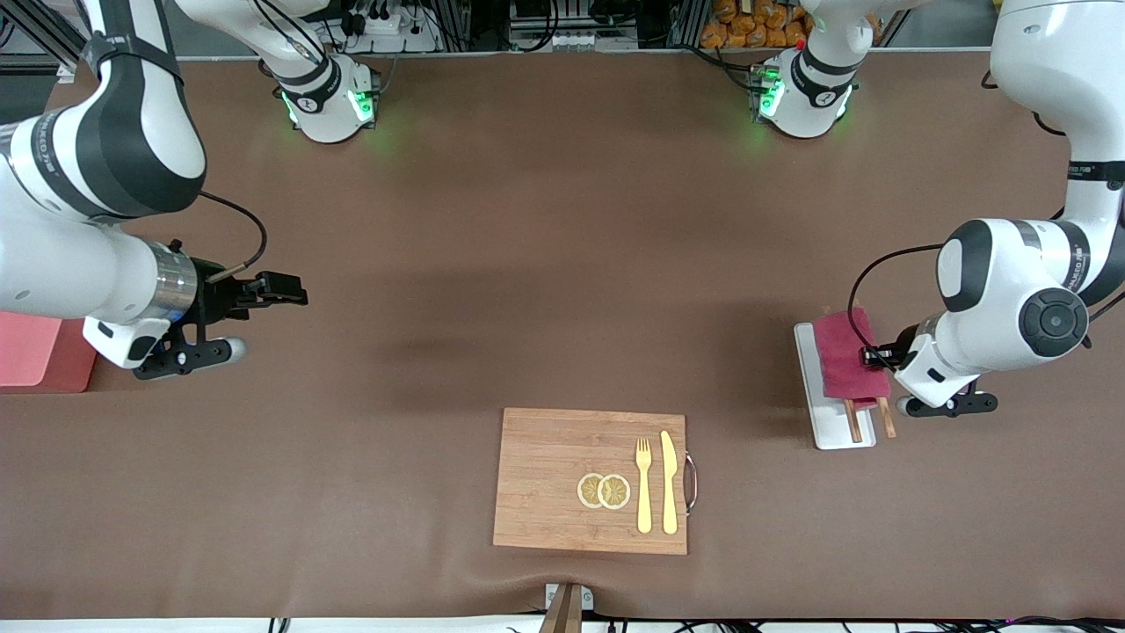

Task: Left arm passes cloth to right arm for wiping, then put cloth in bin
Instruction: 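Grasp the pink cloth with the left gripper while the right gripper advances, then lift the pink cloth with the left gripper toward the right gripper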

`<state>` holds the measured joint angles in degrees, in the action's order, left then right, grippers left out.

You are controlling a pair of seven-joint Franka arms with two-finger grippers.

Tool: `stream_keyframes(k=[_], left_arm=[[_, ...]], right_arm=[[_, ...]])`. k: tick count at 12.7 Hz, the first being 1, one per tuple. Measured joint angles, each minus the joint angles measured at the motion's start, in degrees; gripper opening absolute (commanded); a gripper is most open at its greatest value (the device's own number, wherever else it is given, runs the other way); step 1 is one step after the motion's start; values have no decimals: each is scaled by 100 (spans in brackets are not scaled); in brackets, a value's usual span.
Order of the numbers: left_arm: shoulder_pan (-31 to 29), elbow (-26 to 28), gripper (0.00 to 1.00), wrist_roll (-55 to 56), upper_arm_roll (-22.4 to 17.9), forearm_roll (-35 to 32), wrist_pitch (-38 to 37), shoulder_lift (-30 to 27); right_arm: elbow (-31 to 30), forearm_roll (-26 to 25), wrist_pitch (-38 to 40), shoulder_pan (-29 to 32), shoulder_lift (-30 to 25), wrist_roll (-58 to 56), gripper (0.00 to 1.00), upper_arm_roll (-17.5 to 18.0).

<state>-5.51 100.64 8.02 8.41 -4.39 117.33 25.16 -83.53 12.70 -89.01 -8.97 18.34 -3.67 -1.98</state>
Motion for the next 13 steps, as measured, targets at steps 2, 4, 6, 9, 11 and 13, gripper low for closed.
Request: stream_keyframes(k=[2, 4, 6, 9, 11, 13], left_arm=[[4, -9, 12, 0, 14, 0, 3, 1], [6, -39, 0, 0, 23, 0, 3, -4], [4, -57, 0, 0, 21, 0, 4, -7], [4, -85, 0, 0, 60, 0, 5, -17], [-2, -157, 0, 0, 264, 0, 3, -130], [-2, -190, 0, 191, 640, 48, -98, -396]], right_arm=[[-7, 304, -41, 0, 173, -1, 100, -14], [9, 420, -89, 8, 278, -5, 100, -24], [42, 433, -89, 16, 283, -6, 100, -32], [79, 578, -96, 1, 283, -6, 100, -25], [90, 750, -115, -6, 283, -5, 100, -16], [92, 820, -119, -6, 283, -5, 100, -16]])
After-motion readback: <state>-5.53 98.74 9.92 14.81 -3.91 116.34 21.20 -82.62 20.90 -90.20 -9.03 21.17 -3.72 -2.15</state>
